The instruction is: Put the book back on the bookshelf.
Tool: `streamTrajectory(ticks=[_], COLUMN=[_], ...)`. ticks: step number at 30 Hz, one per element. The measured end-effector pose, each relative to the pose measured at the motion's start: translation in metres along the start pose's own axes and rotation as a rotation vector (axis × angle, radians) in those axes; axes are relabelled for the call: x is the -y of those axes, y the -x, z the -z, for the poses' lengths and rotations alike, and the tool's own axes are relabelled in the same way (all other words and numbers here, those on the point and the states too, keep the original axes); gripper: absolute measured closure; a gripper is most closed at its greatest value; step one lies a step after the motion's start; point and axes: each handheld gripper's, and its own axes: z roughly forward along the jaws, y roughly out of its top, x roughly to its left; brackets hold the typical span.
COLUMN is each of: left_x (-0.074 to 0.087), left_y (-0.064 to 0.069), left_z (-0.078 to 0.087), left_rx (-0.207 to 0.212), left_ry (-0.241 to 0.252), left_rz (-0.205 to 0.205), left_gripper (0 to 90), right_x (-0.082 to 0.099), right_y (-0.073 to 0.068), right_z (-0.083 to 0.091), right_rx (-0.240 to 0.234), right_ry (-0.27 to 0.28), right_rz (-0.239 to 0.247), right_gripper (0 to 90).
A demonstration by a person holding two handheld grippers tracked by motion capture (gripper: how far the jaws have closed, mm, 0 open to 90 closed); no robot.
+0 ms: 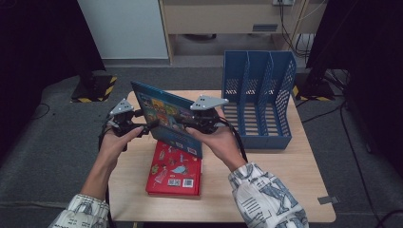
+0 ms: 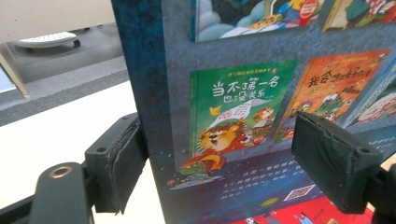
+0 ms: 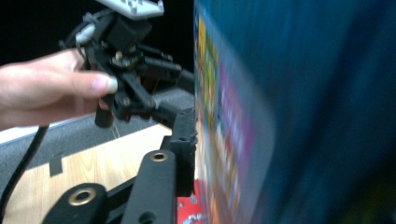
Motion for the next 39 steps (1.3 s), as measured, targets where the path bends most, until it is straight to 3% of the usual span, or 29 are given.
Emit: streamTrajectory(ticks=[6, 23, 28, 32, 39], left_x=[0.000, 0.000, 0.002, 0.013, 0.055], left_y=[0.000, 0.000, -0.001, -0.001, -0.011], left_z=[0.000, -0.001, 0.000, 0.007, 0.016], left_rx=[0.001, -0.006, -0.002, -0.062, -0.154], left_ry=[0.000, -0.002, 0.010, 0.048, 0.011], left_rz=[0.009, 0.010, 0.030, 0.086, 0.143], left_gripper=[17.9, 18.0, 17.8, 12.5, 9.5], right_x=[-0.006, -0.010, -0.010, -0.012, -0.015], right_y=[0.004, 0.006, 0.004, 0.003, 0.005], right_z=[-0.001, -0.005, -0.005, -0.007, -0.009], right_rx=[-0.007, -0.021, -0.027, -0.025, -0.016], right_ry=[0.023, 0.045, 0.046, 0.046, 0.051], right_rz=[-0.006, -0.022, -0.012, -0.016, -0.035], right_gripper=[78.4, 80.9, 82.2, 82.3, 82.4])
